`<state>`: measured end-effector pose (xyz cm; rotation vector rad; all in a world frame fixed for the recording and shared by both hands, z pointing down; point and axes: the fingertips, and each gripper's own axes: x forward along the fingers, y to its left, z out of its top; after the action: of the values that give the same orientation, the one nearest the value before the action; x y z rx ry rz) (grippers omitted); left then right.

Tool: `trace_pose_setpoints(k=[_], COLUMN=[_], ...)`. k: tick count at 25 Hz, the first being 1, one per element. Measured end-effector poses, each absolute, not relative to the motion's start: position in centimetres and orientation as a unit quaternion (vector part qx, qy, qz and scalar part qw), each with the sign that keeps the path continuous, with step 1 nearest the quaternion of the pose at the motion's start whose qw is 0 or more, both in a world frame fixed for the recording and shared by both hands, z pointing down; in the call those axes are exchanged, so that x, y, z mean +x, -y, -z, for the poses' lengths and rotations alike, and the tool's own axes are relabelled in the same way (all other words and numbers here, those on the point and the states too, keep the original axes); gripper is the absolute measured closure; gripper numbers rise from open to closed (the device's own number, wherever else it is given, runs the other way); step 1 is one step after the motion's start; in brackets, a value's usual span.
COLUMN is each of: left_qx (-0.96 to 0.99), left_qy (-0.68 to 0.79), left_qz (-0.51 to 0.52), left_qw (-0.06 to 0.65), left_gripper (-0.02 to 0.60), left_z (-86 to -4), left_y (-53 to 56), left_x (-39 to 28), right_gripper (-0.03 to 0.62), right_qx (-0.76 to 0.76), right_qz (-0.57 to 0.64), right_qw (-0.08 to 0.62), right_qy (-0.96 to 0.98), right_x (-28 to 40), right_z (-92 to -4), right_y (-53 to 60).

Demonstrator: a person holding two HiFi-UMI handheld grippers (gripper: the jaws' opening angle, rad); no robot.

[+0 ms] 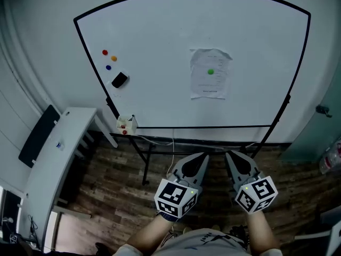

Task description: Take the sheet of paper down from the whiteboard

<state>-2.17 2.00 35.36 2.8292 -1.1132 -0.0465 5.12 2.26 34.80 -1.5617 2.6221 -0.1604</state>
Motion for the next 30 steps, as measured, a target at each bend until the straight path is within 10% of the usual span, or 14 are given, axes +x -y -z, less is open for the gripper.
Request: trace_pose_setpoints(k=[30], left_qx=[0.902], left_qy=[0.428], left_qz=[-0.019], left_qw=[-0.061], left_gripper=[0.566], left_z=[-32.1], left_y=[19.5], left_x=[-1.0], right_gripper=[0.577], right_qx=[-0.504], right_qz=[-0.011], right_qw=[0.041], right_qy=[-0.863], right_x=[7.8], right_z=[-33.3], right_y=[19.3])
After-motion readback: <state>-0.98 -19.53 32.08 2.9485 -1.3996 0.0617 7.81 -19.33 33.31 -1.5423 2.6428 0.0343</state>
